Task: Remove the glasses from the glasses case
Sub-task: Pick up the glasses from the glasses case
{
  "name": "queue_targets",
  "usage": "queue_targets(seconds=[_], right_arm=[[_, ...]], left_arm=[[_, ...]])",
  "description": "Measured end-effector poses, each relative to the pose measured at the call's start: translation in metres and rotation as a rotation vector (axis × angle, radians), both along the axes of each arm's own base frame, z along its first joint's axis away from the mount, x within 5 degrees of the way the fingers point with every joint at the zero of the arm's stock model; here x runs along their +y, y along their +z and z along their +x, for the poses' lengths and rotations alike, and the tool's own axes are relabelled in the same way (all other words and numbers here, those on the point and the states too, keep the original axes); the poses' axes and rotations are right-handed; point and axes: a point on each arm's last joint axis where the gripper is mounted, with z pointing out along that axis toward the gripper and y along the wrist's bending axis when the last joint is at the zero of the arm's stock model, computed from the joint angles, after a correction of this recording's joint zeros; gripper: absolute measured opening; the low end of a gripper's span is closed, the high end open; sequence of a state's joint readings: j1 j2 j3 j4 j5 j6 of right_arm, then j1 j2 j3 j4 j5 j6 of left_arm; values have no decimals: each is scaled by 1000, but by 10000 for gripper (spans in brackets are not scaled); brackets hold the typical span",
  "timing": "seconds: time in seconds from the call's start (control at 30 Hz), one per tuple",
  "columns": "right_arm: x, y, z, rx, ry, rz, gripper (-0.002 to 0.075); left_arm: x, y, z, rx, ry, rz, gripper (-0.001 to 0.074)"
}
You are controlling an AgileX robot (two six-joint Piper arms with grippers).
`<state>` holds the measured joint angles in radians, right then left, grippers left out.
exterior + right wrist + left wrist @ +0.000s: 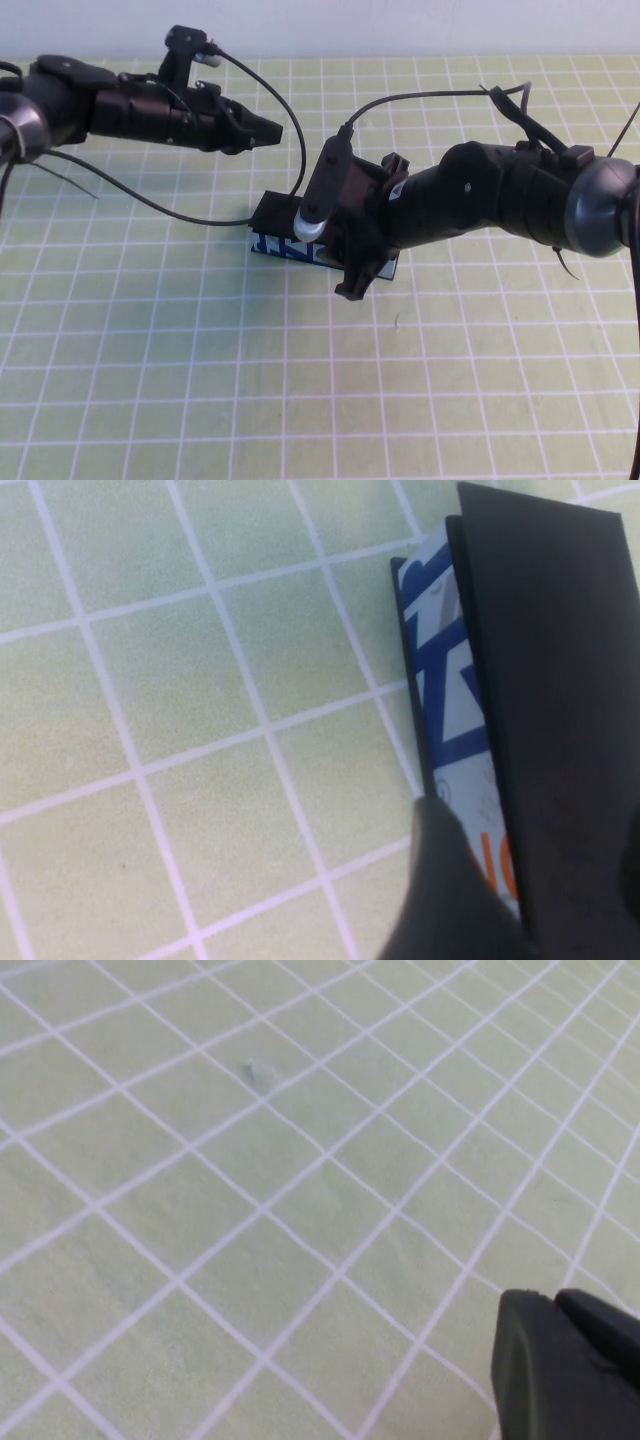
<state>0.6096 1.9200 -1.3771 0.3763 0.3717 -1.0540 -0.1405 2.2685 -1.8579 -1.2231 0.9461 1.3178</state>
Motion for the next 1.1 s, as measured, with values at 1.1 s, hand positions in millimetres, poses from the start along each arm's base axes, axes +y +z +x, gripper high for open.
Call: queue_targets(seconds=[1.1], right_arm=[[-2, -2, -1, -9, 28, -42, 309]], left_arm=[[-17, -77, 41, 303, -82, 31, -4]])
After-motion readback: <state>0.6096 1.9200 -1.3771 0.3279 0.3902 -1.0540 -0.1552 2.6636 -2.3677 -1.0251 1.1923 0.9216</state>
